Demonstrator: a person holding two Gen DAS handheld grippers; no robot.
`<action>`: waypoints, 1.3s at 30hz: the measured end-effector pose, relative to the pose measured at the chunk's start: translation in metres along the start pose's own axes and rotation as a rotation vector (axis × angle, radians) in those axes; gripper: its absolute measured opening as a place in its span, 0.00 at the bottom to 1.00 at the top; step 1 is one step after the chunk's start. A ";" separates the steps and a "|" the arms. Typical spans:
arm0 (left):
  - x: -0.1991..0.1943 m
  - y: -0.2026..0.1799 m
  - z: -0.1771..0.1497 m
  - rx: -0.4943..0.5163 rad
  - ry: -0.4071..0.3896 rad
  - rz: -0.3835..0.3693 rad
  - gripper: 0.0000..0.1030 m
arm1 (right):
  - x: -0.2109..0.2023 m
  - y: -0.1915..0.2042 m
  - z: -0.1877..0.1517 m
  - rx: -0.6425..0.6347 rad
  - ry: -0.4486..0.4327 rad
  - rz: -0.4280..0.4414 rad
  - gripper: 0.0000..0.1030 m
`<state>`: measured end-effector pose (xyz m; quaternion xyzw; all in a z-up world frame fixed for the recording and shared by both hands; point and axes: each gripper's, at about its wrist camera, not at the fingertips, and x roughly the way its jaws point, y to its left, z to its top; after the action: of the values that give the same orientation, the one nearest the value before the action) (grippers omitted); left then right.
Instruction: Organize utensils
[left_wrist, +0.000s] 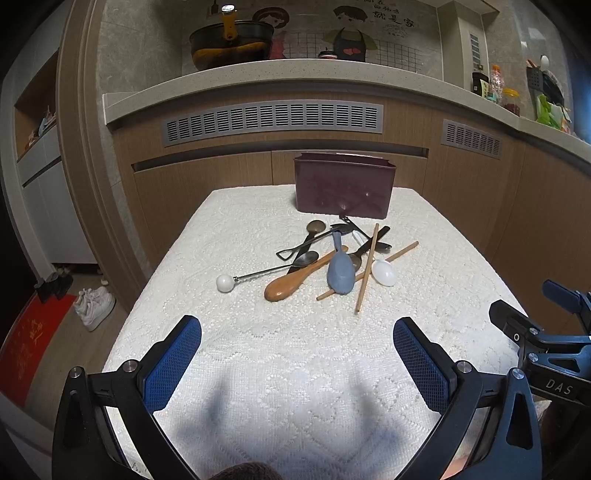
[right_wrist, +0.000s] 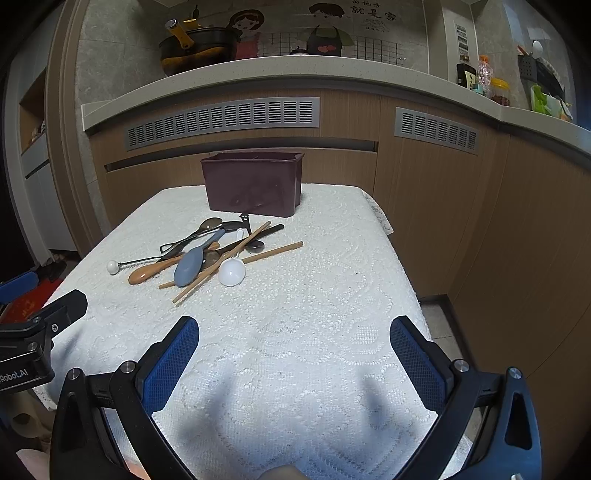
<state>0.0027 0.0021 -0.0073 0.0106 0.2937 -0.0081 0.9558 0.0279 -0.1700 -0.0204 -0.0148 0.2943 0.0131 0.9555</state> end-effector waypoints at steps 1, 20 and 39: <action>0.000 0.000 0.000 0.000 0.001 0.002 1.00 | 0.000 0.000 0.000 0.001 0.002 0.000 1.00; 0.000 0.000 -0.002 -0.001 0.008 0.001 1.00 | 0.001 0.000 0.000 0.001 0.002 0.000 1.00; 0.001 0.000 -0.002 0.000 0.011 0.000 1.00 | 0.002 -0.001 0.000 0.000 0.003 0.001 1.00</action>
<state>0.0022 0.0017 -0.0099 0.0108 0.2991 -0.0080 0.9541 0.0292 -0.1705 -0.0217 -0.0145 0.2958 0.0133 0.9550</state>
